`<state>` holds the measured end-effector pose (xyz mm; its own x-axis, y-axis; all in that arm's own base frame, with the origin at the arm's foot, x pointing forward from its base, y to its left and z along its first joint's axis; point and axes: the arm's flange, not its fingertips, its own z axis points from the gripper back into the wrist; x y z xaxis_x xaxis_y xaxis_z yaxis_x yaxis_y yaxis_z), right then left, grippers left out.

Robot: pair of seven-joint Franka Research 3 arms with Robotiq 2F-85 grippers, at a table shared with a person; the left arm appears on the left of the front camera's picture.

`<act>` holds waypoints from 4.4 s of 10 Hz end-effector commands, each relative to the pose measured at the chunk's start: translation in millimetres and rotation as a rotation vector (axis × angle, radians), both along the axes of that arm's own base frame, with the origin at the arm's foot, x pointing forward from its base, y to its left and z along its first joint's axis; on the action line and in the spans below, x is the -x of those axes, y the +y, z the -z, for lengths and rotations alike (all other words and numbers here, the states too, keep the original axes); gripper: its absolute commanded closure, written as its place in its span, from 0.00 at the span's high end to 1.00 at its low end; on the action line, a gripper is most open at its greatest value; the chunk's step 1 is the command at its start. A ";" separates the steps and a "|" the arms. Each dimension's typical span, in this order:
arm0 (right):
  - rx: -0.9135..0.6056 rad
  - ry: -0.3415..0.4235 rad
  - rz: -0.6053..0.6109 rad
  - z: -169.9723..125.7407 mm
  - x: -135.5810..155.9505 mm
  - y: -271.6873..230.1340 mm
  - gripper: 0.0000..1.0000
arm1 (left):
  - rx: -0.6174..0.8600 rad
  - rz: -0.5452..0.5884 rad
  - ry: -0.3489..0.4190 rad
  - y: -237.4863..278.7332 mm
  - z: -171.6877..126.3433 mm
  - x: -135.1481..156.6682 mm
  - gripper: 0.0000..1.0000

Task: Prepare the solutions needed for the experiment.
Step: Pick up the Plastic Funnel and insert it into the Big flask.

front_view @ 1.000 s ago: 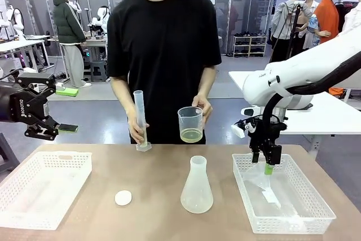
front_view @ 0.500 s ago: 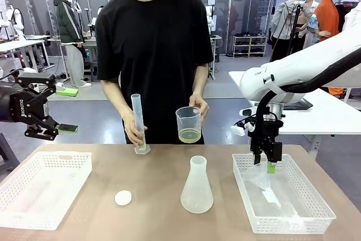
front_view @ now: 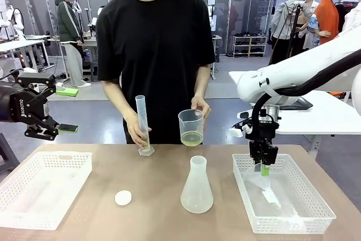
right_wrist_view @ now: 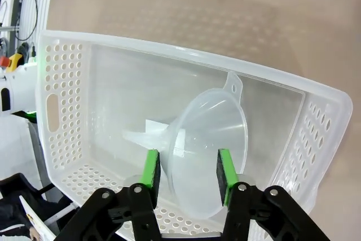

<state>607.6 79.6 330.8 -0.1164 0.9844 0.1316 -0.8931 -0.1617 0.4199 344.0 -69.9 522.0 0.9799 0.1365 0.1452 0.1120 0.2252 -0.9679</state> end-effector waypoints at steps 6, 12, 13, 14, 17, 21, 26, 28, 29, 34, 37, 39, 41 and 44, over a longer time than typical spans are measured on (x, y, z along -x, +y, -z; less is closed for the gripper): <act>0.032 0.072 -0.027 0.5 -10.6 2.6 0.00 | 0.026 0.000 -0.003 -2.5 -3.1 0.0 1.00; 0.103 -0.081 0.129 -79.8 45.6 15.2 0.00 | 0.026 0.000 -0.003 -2.5 -3.1 0.0 1.00; 0.126 -0.173 0.165 -105.9 61.7 20.7 0.00 | 0.026 0.000 -0.003 -2.5 -3.1 0.0 1.00; 0.142 -0.262 0.192 -127.7 75.8 24.5 0.00 | 0.026 0.000 -0.003 -2.5 -3.1 0.0 1.00; 0.207 -0.562 0.274 -191.7 118.6 36.2 0.00 | 0.026 0.000 -0.003 -2.5 -3.1 0.0 1.00; 0.265 -0.812 0.316 -237.0 169.0 51.5 0.00 | 0.026 0.000 -0.003 -2.5 -3.1 0.0 1.00; 0.235 -0.798 0.291 -252.5 167.9 50.6 0.00 | 0.026 0.000 -0.003 -2.5 -3.1 0.0 1.00; 0.235 -0.798 0.291 -252.5 167.9 50.6 0.00 | 0.026 0.000 -0.003 -2.5 -3.1 0.0 1.00; 0.235 -0.798 0.291 -252.5 167.9 50.6 0.00 | 0.026 0.000 -0.003 -2.5 -3.1 0.0 1.00; 0.105 -0.984 0.087 -249.3 196.5 116.9 0.04 | 0.026 0.000 -0.003 -2.5 -3.1 0.0 1.00; -0.061 -1.023 -0.074 -257.0 217.6 156.8 0.04 | 0.026 0.000 -0.003 -2.5 -3.1 0.0 1.00; -0.149 -1.023 -0.139 -262.0 237.4 172.6 0.04 | 0.026 0.000 -0.003 -2.5 -3.1 0.0 1.00; -0.207 -1.012 -0.176 -262.9 255.6 179.4 0.04 | 0.026 0.000 -0.003 -2.5 -3.1 0.0 1.00; -0.201 -1.000 -0.197 -259.8 269.2 185.9 0.04 | 0.026 0.000 -0.003 -2.5 -3.1 0.0 1.00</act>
<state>340.0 272.9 594.4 -0.4009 0.9154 0.0373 -0.7711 -0.3152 -0.5532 344.0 -69.5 522.1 0.9800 0.1364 0.1451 0.1119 0.2254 -0.9678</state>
